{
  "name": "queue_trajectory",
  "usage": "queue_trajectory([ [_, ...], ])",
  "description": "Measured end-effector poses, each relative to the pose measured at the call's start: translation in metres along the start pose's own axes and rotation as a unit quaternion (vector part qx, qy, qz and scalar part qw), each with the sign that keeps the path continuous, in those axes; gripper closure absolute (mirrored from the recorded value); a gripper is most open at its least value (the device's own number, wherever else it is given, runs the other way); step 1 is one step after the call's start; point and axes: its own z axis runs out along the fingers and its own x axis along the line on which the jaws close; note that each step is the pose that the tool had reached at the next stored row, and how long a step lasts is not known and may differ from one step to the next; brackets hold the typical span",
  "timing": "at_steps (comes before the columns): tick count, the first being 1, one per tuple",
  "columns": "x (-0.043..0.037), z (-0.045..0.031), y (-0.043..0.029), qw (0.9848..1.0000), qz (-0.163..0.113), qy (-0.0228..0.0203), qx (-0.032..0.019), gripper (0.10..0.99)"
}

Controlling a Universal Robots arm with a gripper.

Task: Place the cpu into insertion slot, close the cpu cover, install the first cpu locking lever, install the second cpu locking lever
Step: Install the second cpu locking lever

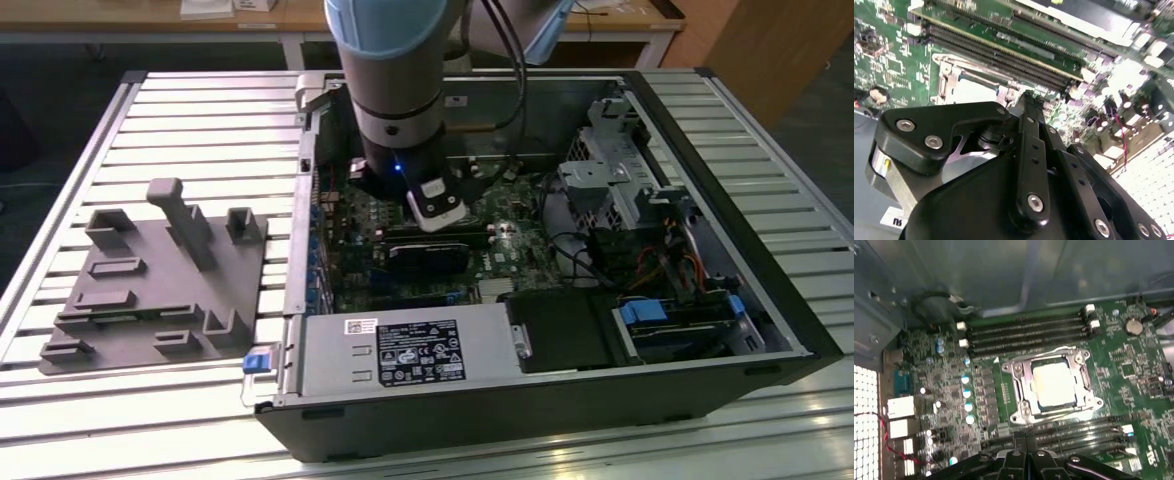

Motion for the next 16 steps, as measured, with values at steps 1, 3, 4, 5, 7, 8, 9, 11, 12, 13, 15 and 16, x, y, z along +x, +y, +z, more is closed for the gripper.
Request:
queue_trajectory([
  [1,-0.0003,0.0001,0.0002,1.0,0.0,-0.0006,0.0029,0.98],
  [3,-0.0015,0.0004,0.001,1.0,0.0,-0.0017,0.0086,0.98],
  [4,-0.0032,0.0006,0.0015,1.0,0.0,-0.0019,0.0094,0.98],
  [5,-0.0057,0.001,0.0021,1.0,0.0,-0.002,0.0094,0.98],
  [7,-0.0116,0.0018,0.0036,1.0,0.001,-0.002,0.0096,0.98],
  [8,-0.0143,0.0022,0.0044,1.0,0.001,-0.002,0.0097,0.98],
  [9,-0.0171,0.0027,0.0052,0.9999,0.001,-0.0021,0.0099,0.98],
  [11,-0.0223,0.0035,0.0068,0.9999,0.001,-0.0021,0.0107,0.98],
  [12,-0.0245,0.0039,0.0076,0.9999,0.001,-0.0022,0.0113,0.98],
  [13,-0.0264,0.0043,0.0086,0.9999,0.001,-0.0024,0.0121,0.98],
  [15,-0.0298,0.0051,0.0106,0.9999,0.001,-0.0028,0.0143,0.98],
  [16,-0.0312,0.0056,0.0118,0.9999,0.001,-0.003,0.0155,0.98],
])
